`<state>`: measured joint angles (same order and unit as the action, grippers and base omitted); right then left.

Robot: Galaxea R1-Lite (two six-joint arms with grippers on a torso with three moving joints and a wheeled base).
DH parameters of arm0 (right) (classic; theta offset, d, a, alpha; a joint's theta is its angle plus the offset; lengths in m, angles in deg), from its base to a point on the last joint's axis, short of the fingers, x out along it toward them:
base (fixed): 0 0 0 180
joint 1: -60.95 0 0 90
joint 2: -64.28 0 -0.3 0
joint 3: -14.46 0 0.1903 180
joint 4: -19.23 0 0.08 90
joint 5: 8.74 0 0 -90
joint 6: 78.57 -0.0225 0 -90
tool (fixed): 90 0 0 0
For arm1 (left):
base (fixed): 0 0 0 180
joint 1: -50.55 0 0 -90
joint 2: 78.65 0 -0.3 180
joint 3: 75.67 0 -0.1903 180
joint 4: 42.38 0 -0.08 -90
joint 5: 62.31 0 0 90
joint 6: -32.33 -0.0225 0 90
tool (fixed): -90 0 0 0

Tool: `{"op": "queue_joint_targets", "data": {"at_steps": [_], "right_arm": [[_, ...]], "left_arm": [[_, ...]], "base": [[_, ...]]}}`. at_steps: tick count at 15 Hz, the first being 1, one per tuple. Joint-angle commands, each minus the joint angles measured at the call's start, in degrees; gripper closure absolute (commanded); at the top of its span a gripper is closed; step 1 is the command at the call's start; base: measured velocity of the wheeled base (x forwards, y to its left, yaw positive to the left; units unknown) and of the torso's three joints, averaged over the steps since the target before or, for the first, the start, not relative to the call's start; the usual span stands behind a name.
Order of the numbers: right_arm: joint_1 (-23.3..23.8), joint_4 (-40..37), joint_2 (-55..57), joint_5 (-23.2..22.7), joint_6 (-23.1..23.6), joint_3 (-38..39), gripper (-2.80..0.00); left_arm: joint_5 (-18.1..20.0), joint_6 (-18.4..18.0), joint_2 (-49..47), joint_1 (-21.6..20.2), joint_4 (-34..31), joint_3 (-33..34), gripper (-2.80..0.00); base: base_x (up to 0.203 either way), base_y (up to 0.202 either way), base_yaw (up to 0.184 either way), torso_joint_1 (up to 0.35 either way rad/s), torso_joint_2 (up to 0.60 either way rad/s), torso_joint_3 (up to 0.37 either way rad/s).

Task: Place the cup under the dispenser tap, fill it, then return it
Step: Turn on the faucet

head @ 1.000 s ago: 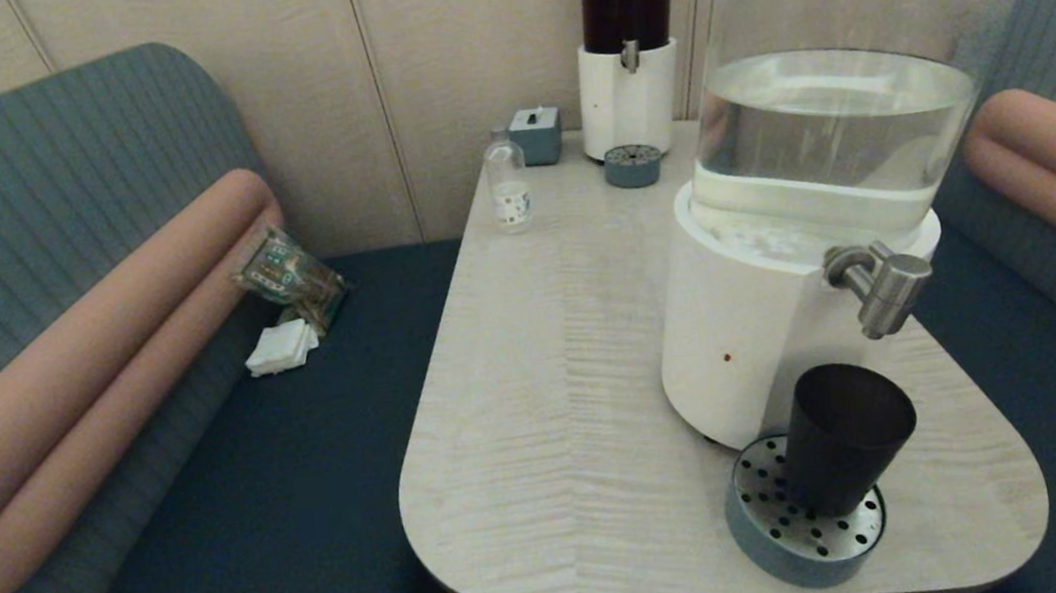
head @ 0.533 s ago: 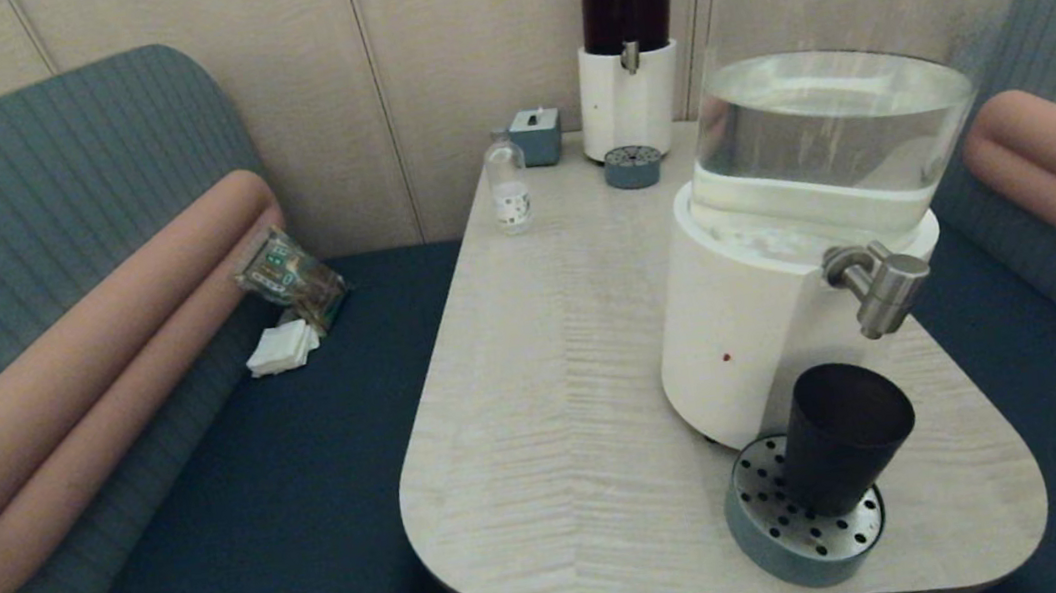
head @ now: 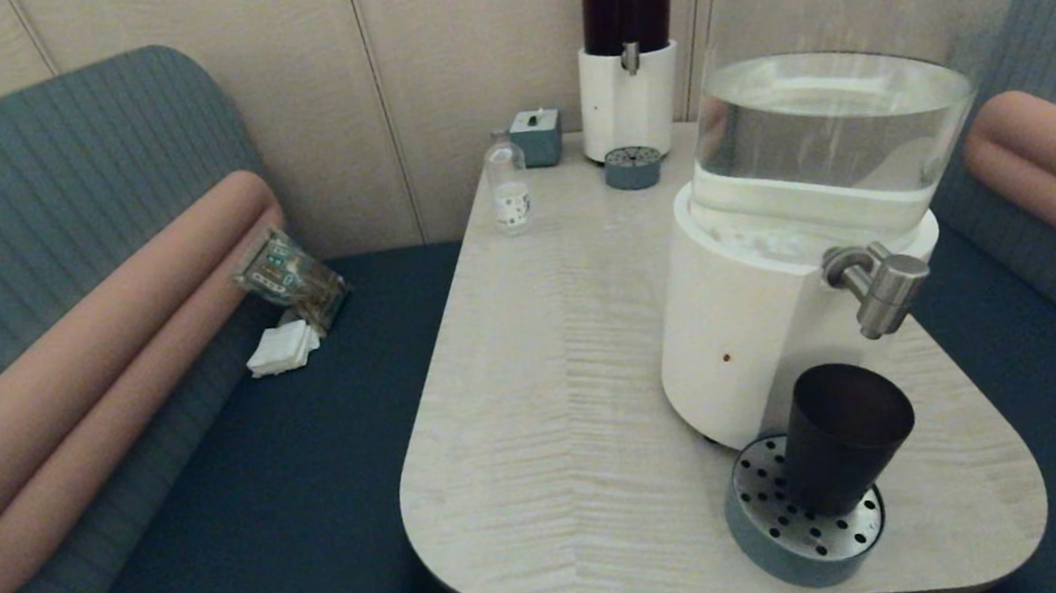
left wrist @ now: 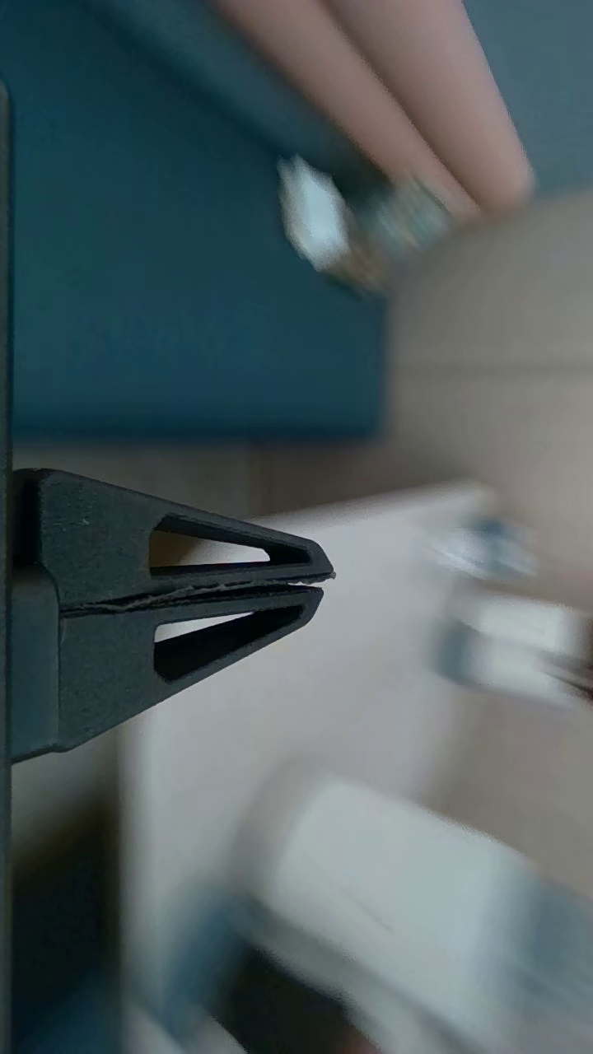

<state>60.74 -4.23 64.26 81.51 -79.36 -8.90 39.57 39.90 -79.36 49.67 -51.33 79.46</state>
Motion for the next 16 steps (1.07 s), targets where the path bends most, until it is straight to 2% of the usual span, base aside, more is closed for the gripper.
{"op": "queue_joint_targets", "data": {"at_steps": [1,3,5,6,7,9,11,15,16], "right_arm": [[0.03,0.01,0.02,0.02,-0.02,0.00,0.00],[0.00,0.01,0.02,0.02,-0.04,0.00,0.00],[0.03,0.01,0.02,0.02,0.00,0.00,0.00],[-0.06,0.01,0.02,0.02,-0.05,0.00,0.00],[-0.03,0.01,0.02,0.02,-0.04,0.00,0.00],[0.02,-0.08,0.02,0.02,0.80,0.07,0.00],[0.02,-0.08,-0.06,0.02,0.58,0.09,0.00],[0.03,-0.14,-0.02,0.41,0.73,-0.29,0.00],[0.00,-0.58,0.05,0.42,0.68,-2.79,0.00]], "left_arm": [[-0.37,-2.48,0.62,0.00,-6.28,1.30,0.00],[-3.86,-2.44,0.63,0.00,-7.66,1.03,0.00],[-9.49,-2.60,0.65,0.00,-9.29,1.30,0.00],[-14.02,-2.68,0.66,0.00,-13.10,1.30,0.00],[-14.84,-2.72,0.63,0.02,-15.64,0.97,0.00],[-14.77,-3.10,0.63,0.00,-15.30,0.98,0.00],[-13.08,-5.32,0.63,0.00,-15.13,1.15,0.00],[-13.19,-4.22,0.63,0.00,-15.03,1.16,0.00],[-13.19,-4.15,0.63,0.00,-15.03,1.16,0.00]], "base": [[0.000,0.000,0.000,0.000,0.00,0.000],[0.000,0.000,0.000,0.000,0.00,0.000],[0.000,0.000,0.000,0.000,0.00,0.000],[0.000,0.000,0.000,0.000,0.00,0.000],[0.000,0.000,0.000,0.000,0.00,0.000],[0.000,0.000,0.000,0.000,0.00,0.000],[0.000,0.000,0.000,0.000,0.00,0.000],[0.000,0.000,0.000,0.000,0.00,0.000],[0.000,0.000,0.000,0.000,0.00,0.000]]}}
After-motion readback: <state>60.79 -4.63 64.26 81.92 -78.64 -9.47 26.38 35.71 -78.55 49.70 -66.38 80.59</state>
